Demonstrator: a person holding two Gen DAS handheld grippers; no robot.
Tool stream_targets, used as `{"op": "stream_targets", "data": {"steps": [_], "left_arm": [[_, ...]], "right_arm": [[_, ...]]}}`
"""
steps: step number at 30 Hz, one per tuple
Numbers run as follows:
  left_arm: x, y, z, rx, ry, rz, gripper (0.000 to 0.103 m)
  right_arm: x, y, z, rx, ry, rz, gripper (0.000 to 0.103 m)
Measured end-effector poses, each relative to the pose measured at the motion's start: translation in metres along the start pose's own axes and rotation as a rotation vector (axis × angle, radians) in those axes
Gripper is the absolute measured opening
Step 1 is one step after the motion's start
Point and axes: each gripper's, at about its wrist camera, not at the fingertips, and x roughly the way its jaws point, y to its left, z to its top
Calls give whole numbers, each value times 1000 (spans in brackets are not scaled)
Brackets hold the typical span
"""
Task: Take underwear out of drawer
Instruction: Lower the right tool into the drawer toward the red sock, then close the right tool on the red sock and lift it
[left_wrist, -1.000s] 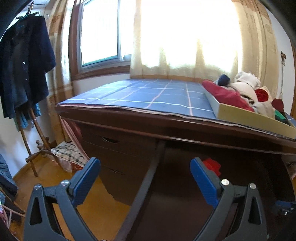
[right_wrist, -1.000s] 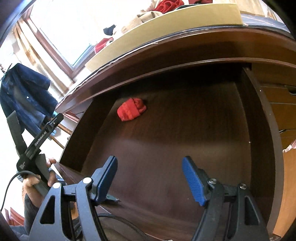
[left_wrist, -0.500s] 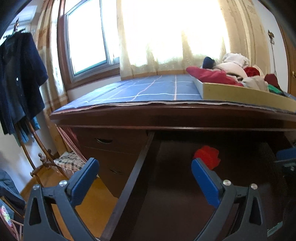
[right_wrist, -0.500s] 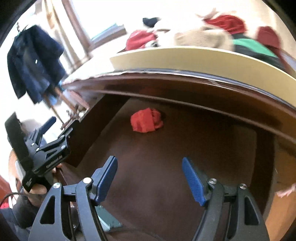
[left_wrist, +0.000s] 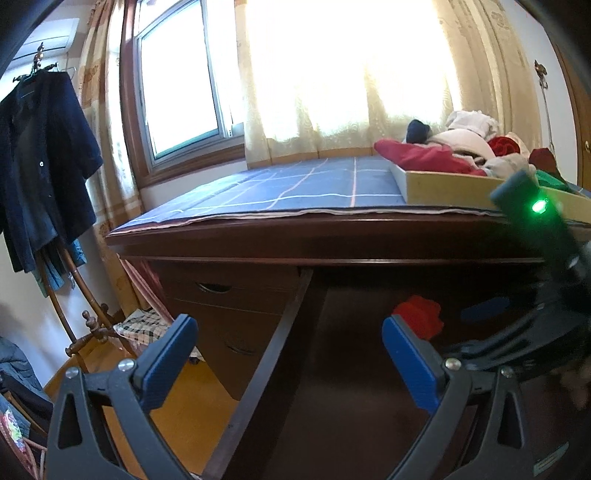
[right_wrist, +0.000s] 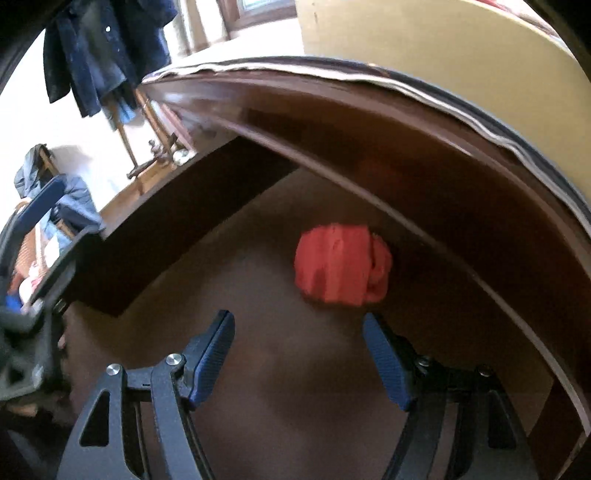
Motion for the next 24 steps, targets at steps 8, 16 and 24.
{"op": "stream_targets", "data": {"steps": [8,16,24], "left_arm": [[0,2,0,-10,-3,-8,102],[1,5,0,-23,1,-19,102],[2,4,0,-27,7,-15,102]], "right_arm": [[28,-2,15,44,-68,-176,74],[42,2,19,1,-121,-285,74],[61,25,18,-147,-65,-323,74]]}}
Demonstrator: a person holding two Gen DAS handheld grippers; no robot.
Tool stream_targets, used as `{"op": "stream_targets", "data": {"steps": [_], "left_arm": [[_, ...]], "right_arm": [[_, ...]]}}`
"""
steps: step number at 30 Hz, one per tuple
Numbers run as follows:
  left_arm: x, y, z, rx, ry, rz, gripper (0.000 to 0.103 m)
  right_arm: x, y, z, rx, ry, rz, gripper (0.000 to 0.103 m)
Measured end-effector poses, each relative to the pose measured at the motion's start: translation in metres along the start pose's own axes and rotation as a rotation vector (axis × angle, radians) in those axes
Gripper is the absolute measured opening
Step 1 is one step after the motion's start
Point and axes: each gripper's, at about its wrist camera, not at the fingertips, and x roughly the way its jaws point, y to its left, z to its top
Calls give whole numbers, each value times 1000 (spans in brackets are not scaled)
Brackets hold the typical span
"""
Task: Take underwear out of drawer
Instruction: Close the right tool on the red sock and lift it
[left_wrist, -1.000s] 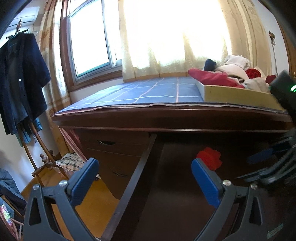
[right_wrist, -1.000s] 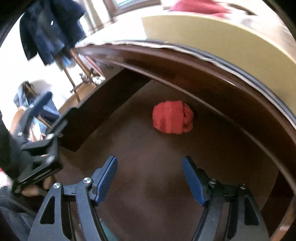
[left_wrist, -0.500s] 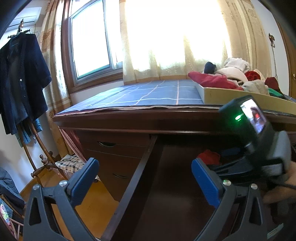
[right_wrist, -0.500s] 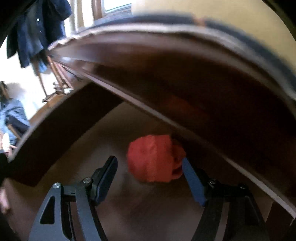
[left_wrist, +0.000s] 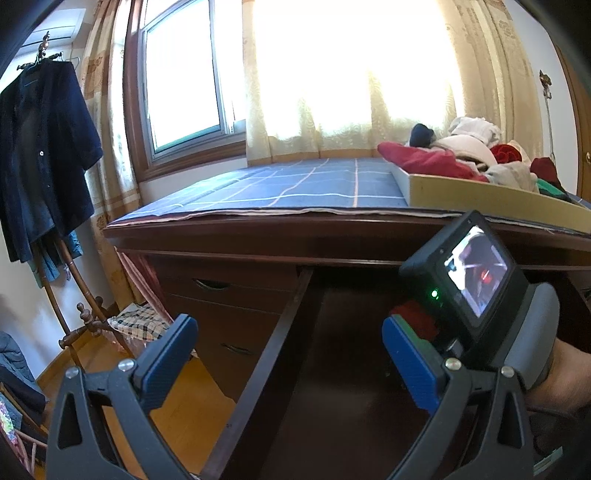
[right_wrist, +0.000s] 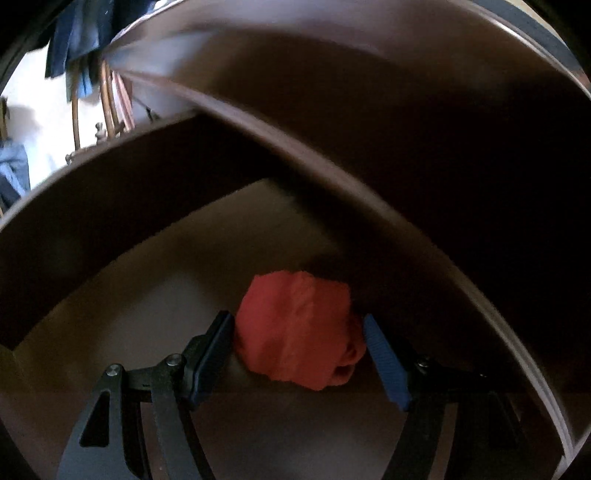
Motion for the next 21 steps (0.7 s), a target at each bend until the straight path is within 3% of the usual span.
{"op": "stream_targets", "data": {"steps": [7,13,21], "left_arm": [[0,-1,0,-1,0,-3,102],[-1,-2,1,11,-9,-5,102],[-1,-2,1,17,-12,5,102]], "right_arm": [[1,0,2,-10,24,-6,52],[-9,-19,-1,73,48,54,38],[-73,-57,-9,151,-20,174,36]]}}
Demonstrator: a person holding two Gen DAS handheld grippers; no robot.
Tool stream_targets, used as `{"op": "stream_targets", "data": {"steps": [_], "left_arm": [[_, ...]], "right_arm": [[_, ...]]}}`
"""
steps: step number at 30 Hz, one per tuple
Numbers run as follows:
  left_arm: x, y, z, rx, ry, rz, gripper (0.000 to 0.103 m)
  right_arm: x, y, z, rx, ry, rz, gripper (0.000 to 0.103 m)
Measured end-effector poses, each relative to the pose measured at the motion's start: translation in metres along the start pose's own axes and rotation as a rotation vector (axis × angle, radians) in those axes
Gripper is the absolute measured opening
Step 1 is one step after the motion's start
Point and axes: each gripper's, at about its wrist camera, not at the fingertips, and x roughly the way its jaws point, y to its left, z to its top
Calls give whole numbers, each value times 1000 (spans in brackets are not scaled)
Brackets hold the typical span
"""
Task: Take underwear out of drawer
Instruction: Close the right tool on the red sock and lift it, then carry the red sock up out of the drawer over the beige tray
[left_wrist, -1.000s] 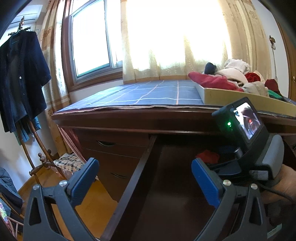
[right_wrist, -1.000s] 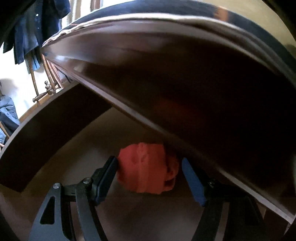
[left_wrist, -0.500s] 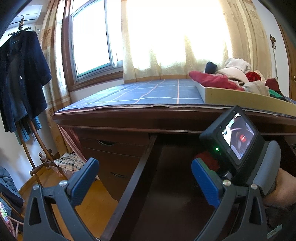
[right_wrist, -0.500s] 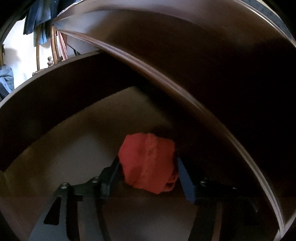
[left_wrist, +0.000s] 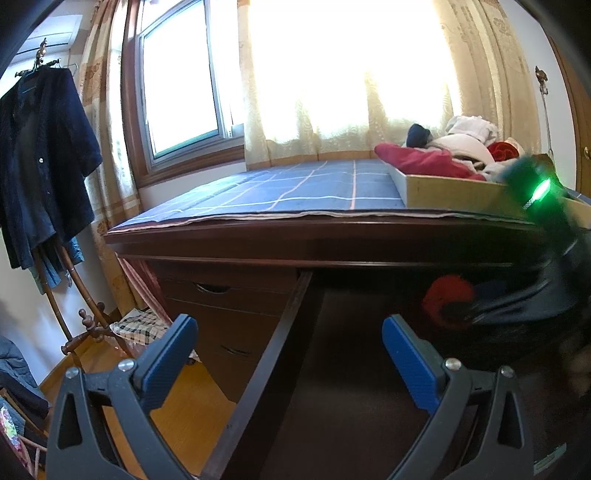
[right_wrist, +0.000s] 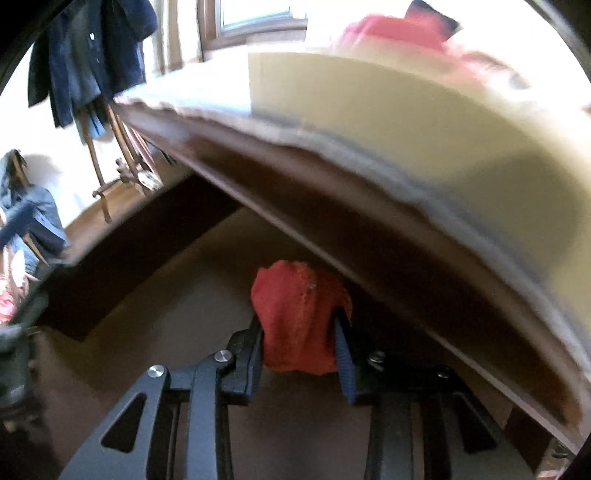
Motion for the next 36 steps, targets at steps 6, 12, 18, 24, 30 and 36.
{"op": "stream_targets", "data": {"steps": [6,12,18,24,30,36], "left_arm": [[-1,-3,0,15,-1,13,102],[-1,-5,0,29,-7,27,102],[-1,-9,-1,54,-17,43,102],[-2,-11,1,30,17,12,102],[-18,-38,4,53,16,-80,102],[-25,-63,5,93,21,-133,102]], "right_arm": [[-60,2,-14,10,-39,17,36],[-99,7,-58,153,-48,-59,36],[-111,5,-91,293,-89,-224,36],[-122,-2,-118,344,-128,-327,36],[-111,-3,-129,373,-137,-319,36],[-115,2,-132,362,-151,-327,36]]}}
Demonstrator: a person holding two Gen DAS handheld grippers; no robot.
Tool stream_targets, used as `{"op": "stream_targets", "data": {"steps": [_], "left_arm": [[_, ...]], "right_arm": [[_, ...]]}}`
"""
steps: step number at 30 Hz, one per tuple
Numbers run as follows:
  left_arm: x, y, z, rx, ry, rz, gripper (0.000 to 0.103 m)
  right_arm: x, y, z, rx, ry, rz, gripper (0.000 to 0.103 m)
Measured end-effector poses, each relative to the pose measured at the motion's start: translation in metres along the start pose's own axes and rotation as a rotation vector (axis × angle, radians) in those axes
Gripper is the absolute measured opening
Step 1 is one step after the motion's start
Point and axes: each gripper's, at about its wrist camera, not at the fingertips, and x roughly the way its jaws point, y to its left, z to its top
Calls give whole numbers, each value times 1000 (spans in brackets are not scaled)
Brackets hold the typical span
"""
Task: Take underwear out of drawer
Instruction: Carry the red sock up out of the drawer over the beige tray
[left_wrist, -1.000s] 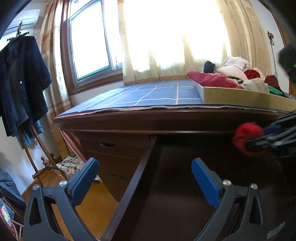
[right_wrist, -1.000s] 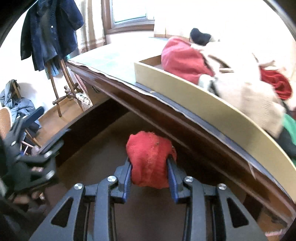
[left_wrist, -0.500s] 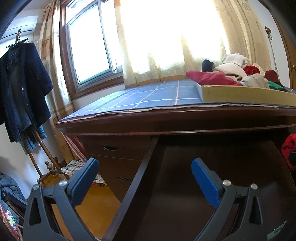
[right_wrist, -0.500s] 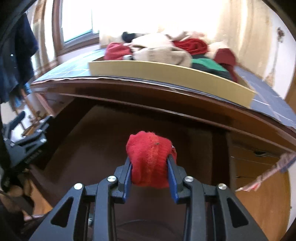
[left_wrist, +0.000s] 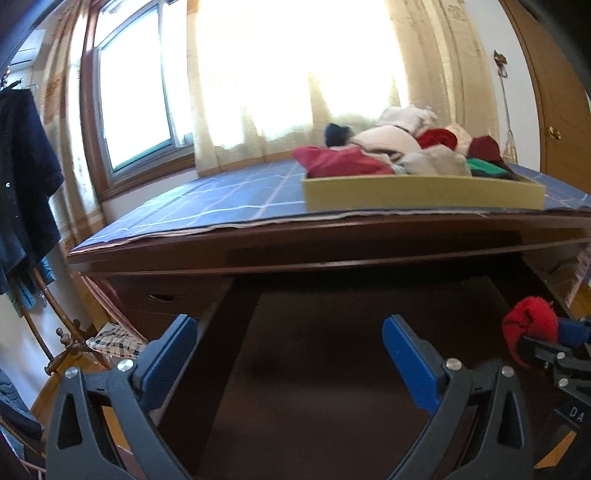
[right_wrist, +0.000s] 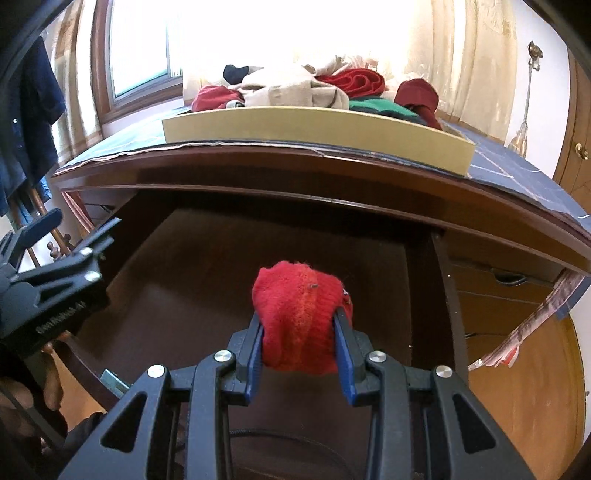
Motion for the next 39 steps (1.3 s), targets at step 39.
{"op": "stream_targets", "data": {"steps": [39], "left_arm": [[1,-5,-7,24,-10,-23,102]], "right_arm": [[-72,-38,19,83,-170,-62,36]]}}
